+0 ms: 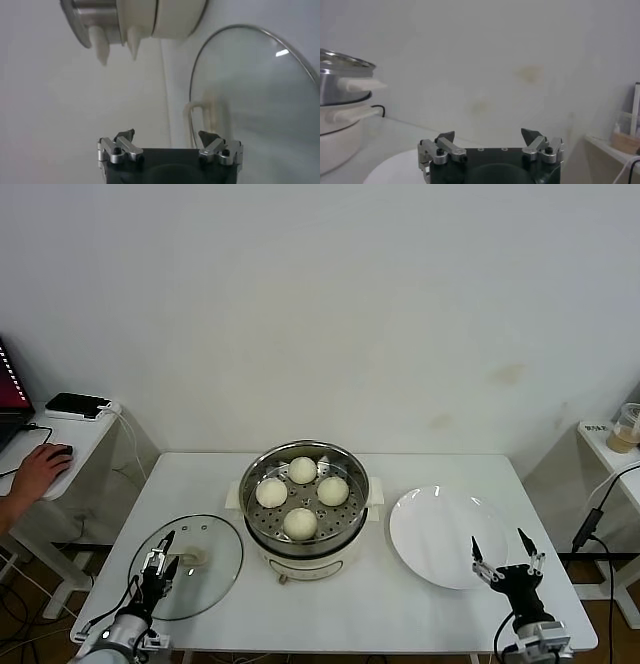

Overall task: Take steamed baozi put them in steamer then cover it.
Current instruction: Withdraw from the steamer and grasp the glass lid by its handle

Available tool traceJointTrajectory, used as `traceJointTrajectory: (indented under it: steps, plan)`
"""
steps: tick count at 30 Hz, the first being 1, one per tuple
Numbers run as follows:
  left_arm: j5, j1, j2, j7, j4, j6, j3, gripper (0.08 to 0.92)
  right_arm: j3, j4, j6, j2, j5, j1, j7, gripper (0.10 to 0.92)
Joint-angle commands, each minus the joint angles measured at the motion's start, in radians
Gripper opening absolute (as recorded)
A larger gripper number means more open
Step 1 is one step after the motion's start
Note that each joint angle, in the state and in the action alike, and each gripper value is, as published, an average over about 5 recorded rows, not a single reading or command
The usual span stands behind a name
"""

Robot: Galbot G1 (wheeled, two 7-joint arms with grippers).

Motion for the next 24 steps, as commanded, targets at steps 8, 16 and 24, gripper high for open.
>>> traceJointTrajectory:
  steps: [8, 16, 24]
  plan:
    - [-0.007, -0.104, 0.013, 0.005, 0.066, 0.009, 0.038, 0.823, 0.008, 0.028, 0.006, 0.009, -0.012, -0.038, -0.001, 0.823]
    - [-0.011, -0.134, 0.012, -0.003, 0.107, 0.004, 0.050, 0.823, 0.015, 0.049, 0.002, 0.007, -0.014, -0.058, -0.004, 0.823]
    - [-0.023, -0.130, 0.002, -0.010, 0.122, 0.001, 0.053, 0.732, 0.016, 0.058, 0.001, 0.010, -0.020, -0.066, -0.006, 0.823]
